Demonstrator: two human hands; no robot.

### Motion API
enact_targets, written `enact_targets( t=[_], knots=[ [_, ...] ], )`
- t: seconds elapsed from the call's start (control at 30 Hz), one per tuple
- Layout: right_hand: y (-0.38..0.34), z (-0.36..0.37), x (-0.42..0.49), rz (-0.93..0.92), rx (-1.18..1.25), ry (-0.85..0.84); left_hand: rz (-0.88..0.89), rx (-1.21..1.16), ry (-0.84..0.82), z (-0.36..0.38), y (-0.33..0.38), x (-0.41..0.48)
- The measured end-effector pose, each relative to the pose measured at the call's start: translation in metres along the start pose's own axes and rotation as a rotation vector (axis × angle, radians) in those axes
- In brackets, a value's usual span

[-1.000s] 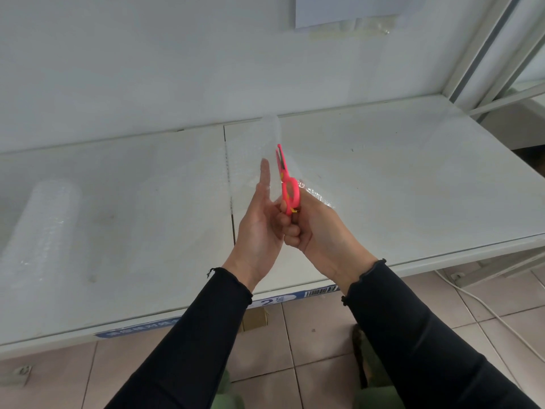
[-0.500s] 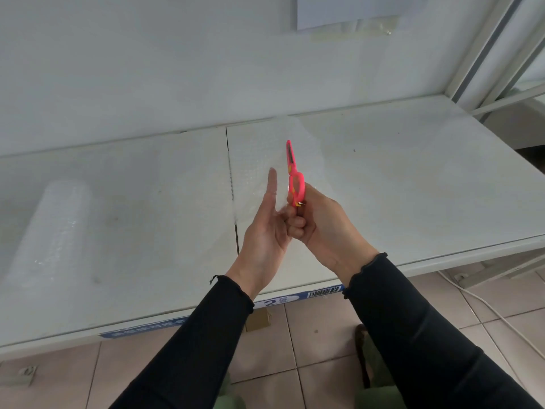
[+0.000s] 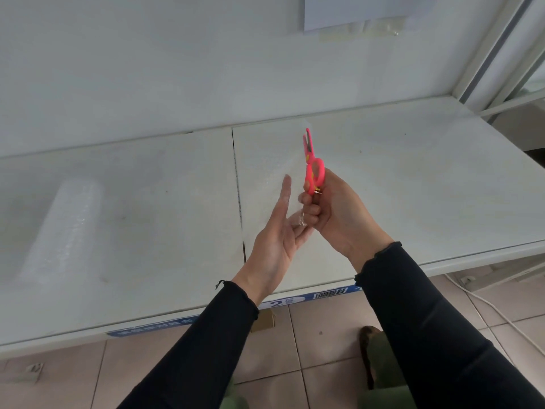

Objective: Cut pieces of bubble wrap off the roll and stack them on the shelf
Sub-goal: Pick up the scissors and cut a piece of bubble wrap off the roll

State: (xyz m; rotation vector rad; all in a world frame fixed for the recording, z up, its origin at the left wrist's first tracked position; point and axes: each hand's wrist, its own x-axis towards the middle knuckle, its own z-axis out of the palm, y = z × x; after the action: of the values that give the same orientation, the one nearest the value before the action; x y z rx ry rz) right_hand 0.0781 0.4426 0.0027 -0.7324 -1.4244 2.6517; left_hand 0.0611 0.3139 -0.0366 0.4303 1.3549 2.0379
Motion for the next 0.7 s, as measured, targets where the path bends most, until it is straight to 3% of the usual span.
enact_targets(
  t=[0.7],
  knots=[
    [-0.021,-0.012,0.016,0.018,-0.055,0.043,-0.039,0.106,0.022,0.001,-0.007,-0.008]
  ],
)
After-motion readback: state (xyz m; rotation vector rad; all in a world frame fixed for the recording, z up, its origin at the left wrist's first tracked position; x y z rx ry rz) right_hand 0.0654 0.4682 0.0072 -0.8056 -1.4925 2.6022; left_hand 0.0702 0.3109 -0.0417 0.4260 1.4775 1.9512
